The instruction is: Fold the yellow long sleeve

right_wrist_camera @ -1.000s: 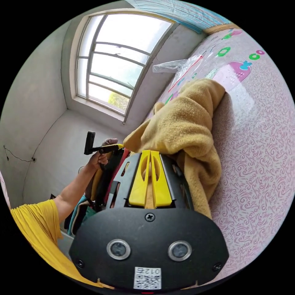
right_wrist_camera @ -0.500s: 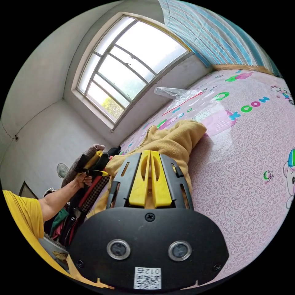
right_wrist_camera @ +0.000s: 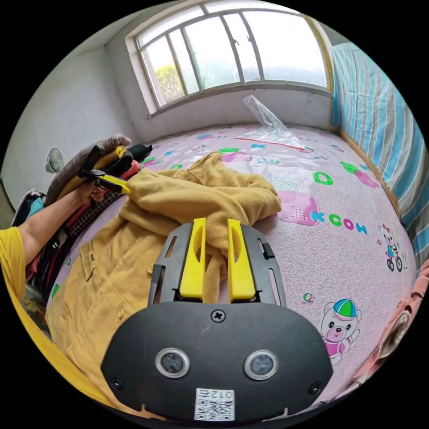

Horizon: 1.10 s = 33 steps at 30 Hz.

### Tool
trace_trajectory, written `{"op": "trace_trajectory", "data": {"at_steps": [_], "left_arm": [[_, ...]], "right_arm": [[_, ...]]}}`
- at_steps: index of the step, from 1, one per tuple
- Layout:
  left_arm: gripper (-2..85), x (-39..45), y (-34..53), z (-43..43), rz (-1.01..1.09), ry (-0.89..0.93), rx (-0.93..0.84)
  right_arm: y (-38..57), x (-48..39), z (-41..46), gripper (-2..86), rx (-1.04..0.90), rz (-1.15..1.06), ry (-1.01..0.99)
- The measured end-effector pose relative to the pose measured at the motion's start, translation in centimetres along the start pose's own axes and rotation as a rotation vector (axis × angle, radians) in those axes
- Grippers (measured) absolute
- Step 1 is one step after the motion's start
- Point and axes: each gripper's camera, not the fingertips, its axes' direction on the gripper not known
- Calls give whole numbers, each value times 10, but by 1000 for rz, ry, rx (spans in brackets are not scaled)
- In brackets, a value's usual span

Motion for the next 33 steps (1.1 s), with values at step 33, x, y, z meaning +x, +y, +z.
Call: {"op": "trace_trajectory", "data": {"at_steps": [33], "left_arm": [[84, 248, 117, 99, -384, 18, 581]], "right_arm": [[67, 103, -76, 13, 585, 480, -2]]}}
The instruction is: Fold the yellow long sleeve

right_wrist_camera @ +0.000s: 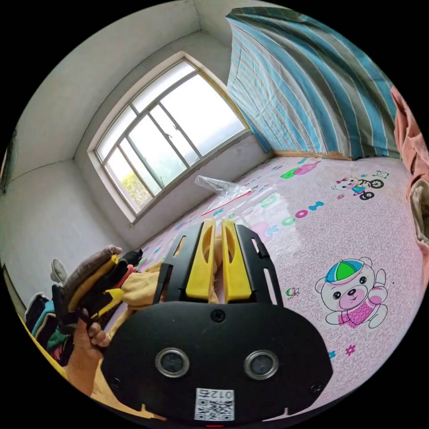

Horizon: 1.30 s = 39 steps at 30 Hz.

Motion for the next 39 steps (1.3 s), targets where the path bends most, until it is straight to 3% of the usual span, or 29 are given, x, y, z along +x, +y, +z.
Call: {"op": "trace_trajectory", "data": {"at_steps": [1, 3, 11, 16, 21, 24, 26, 28, 29, 31, 36, 39], "left_arm": [[97, 7, 13, 41, -85, 119, -113], [113, 12, 26, 75, -160, 218, -148], [119, 7, 40, 91, -295, 139, -9], [67, -2, 41, 96, -314, 102, 47], [31, -26, 64, 104, -364, 246, 89], [21, -29, 70, 94, -343, 245, 120], [18, -32, 74, 95, -364, 256, 118], [15, -35, 80, 97, -389, 275, 121], [14, -36, 80, 97, -391, 275, 121], [12, -39, 85, 99, -417, 294, 124], [10, -47, 91, 102, -449, 333, 117], [10, -52, 95, 103, -461, 354, 115]], "right_arm": [[1, -1, -1, 12, 10, -6, 4], [1, -6, 4, 10, -6, -35, 15], [11, -3, 24, 7, -34, -41, 5], [24, -8, 40, 6, -37, -59, 25], [44, -24, 56, 8, -16, -104, 48], [59, -52, 79, 8, -19, -198, 54], [52, -83, 106, 9, -118, -357, 34], [47, -132, 152, 10, -296, -842, -12], [46, -141, 166, 11, -369, -942, -13], [35, -154, 234, 19, -716, -1213, -81], [6, -148, 379, 74, -1301, -1118, -209], [24, -149, 430, 85, -1405, -1095, -253]]}}
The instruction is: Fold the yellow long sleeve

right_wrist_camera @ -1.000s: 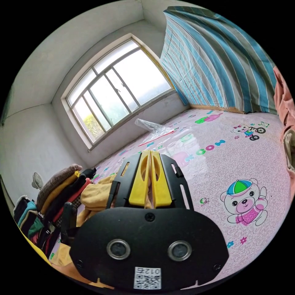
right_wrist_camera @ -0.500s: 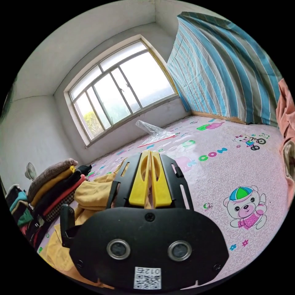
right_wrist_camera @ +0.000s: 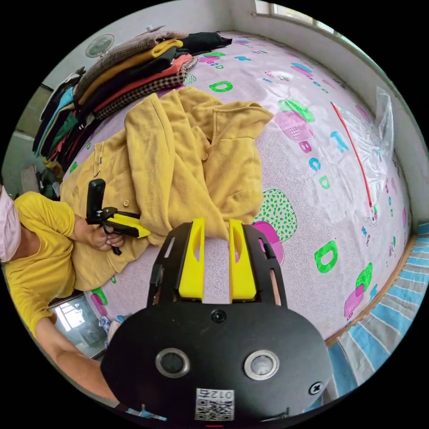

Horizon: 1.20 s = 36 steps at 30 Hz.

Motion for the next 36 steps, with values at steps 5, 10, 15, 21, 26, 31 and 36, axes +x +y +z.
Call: {"op": "trace_trajectory", "data": {"at_steps": [5, 10, 15, 21, 26, 31, 36], "left_arm": [[9, -1, 3, -1, 13, -9, 1], [6, -2, 5, -1, 25, -7, -13], [4, 16, 13, 3, 113, -60, -17], [3, 19, 26, 7, 86, -76, -23], [3, 19, 36, 10, 59, -55, -30], [4, 24, 45, 6, 55, -62, -17], [3, 45, 53, 5, 156, -56, -34]], "right_arm": [[-42, 22, 57, 91, -111, -3, -107], [-64, 21, 95, 25, -153, -28, -145], [-76, 29, 93, 7, -126, 37, -9], [-105, 17, 163, 3, -261, 82, 128], [-96, 25, 163, 3, -193, 208, 90], [-79, 22, 167, 7, -127, 308, 68], [-62, -1, 165, 21, -109, 303, 108]]}}
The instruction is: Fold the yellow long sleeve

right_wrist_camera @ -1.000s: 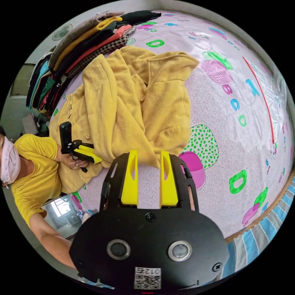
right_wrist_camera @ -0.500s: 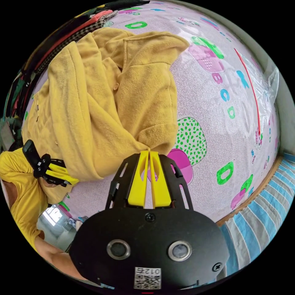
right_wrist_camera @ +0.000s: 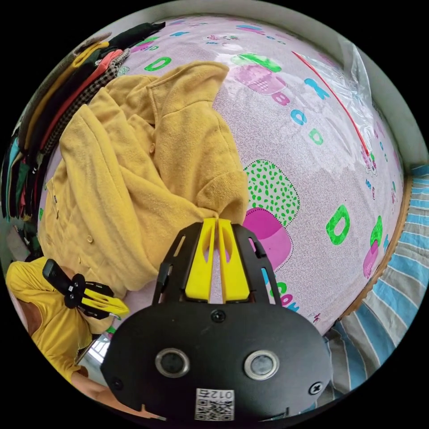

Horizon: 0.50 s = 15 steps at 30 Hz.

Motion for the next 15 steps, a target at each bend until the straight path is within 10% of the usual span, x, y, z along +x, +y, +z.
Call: {"op": "trace_trajectory", "data": {"at_steps": [7, 15], "left_arm": [[4, -48, -10, -17, -215, 62, 42], [5, -5, -28, -100, 67, -218, 385]], "right_arm": [[123, -83, -77, 50, 362, -185, -3], [184, -188, -33, 71, 282, -379, 117]]}}
